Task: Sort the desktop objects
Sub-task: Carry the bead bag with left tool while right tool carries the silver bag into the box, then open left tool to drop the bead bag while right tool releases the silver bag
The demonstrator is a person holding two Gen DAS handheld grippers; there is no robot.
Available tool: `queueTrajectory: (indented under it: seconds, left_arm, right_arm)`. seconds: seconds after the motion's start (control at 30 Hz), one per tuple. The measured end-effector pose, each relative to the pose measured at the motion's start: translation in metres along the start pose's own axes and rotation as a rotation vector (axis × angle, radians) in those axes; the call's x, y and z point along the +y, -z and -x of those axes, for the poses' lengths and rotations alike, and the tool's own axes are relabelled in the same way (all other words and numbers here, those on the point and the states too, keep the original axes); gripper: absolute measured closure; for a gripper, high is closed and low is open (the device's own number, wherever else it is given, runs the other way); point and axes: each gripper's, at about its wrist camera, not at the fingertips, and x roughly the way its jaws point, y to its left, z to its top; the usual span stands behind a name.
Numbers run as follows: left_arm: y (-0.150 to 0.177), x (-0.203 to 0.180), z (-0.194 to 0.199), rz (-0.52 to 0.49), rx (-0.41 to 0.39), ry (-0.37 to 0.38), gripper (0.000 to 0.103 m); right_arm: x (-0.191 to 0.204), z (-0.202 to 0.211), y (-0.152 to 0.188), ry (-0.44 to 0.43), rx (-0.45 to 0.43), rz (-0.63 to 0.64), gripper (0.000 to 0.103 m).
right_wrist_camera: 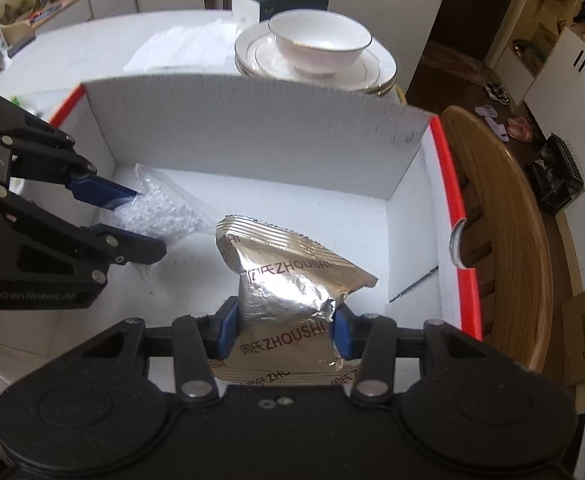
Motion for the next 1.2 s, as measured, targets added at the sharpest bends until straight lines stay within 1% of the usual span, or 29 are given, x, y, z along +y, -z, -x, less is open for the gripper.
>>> queueTrajectory:
  seconds: [0.23,0.43,0.6,0.87,1.0,1.17,1.2]
  left_arm:
    - [0.002,-0.008,-0.013,-0.022,0.070,0.014,0.070]
    - [0.003,-0.010,-0.022,-0.019,0.102,0.026,0.070]
    - [0.004,-0.009,-0.028,-0.018,0.129,0.029,0.070]
    - [0.002,-0.011,-0.030,-0.025,0.154,0.032,0.070]
    - [0.002,-0.011,-0.030,-0.024,0.153,0.033,0.070]
    - [0.003,-0.009,-0.027,-0.011,0.138,0.044,0.069]
    - [0.003,-0.009,-0.026,-0.008,0.134,0.047,0.067]
  right_arm:
    - [0.007,-0.015,-0.003,-0.007,0.066,0.054,0.058]
    - [0.007,-0.024,-0.003,-0.014,0.093,0.063,0.058]
    - [0.007,-0.025,-0.005,-0.018,0.096,0.065,0.057]
    - [0.007,-0.030,-0.009,-0.014,0.118,0.079,0.056]
    - [0.008,-0.029,-0.009,-0.012,0.123,0.082,0.055]
    - [0.007,-0.026,-0.009,-0.007,0.119,0.082,0.048]
    - [0.007,-0.025,-0.009,-0.006,0.117,0.079,0.047]
